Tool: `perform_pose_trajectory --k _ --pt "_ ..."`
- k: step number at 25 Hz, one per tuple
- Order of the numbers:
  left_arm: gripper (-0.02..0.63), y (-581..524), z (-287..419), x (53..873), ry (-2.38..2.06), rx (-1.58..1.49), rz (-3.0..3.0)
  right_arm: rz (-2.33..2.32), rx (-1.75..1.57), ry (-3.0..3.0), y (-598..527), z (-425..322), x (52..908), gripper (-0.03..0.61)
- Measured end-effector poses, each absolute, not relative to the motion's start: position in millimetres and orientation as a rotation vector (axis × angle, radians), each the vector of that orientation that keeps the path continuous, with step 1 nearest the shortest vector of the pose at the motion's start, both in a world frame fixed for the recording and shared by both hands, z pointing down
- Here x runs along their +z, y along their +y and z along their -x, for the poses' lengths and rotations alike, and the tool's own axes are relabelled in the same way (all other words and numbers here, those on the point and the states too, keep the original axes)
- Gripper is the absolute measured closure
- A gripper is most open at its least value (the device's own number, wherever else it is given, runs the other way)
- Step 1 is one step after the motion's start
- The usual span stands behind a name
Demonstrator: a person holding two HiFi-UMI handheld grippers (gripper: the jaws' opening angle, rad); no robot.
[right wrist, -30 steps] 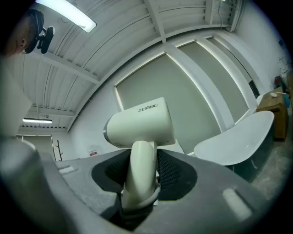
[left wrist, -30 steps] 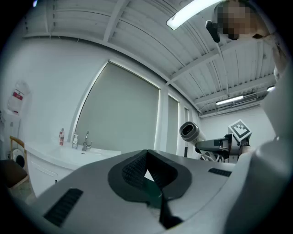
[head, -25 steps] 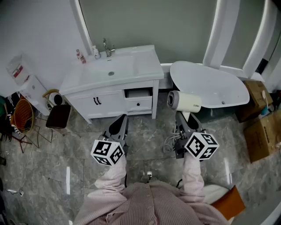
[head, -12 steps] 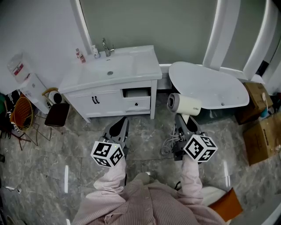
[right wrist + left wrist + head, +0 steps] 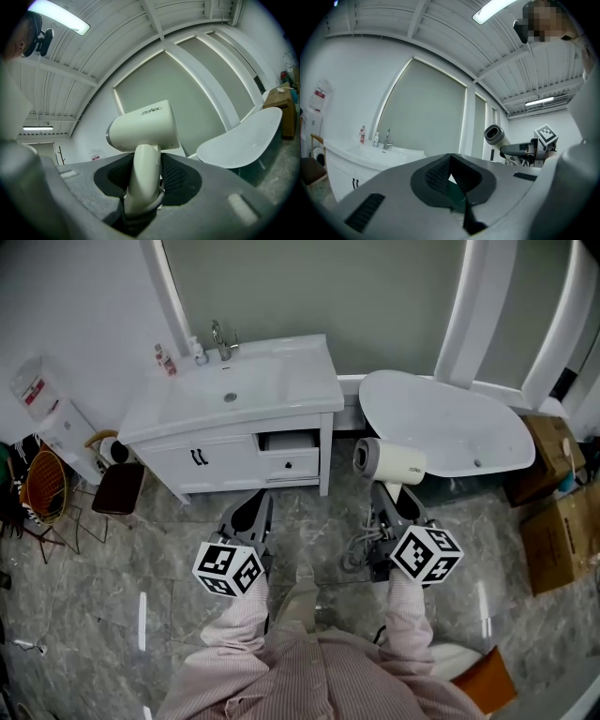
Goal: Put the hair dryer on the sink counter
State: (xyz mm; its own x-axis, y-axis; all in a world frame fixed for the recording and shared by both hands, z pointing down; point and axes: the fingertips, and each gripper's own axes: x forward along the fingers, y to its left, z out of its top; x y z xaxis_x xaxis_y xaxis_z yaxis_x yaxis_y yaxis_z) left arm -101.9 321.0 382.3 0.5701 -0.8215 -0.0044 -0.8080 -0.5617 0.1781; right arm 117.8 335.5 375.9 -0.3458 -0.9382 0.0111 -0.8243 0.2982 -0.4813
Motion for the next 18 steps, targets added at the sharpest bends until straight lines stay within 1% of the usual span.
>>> perform_pose_trajectory --k 7,18 --pt "0.617 250 99 387 -1.372 -0.148 -2.636 1.614 -0.595 2.311 269 -119 381 0.414" --pt "0.617 106 97 376 -1.327 -0.148 -2.651 1.634 -0.613 2.294 132 -116 376 0.414"
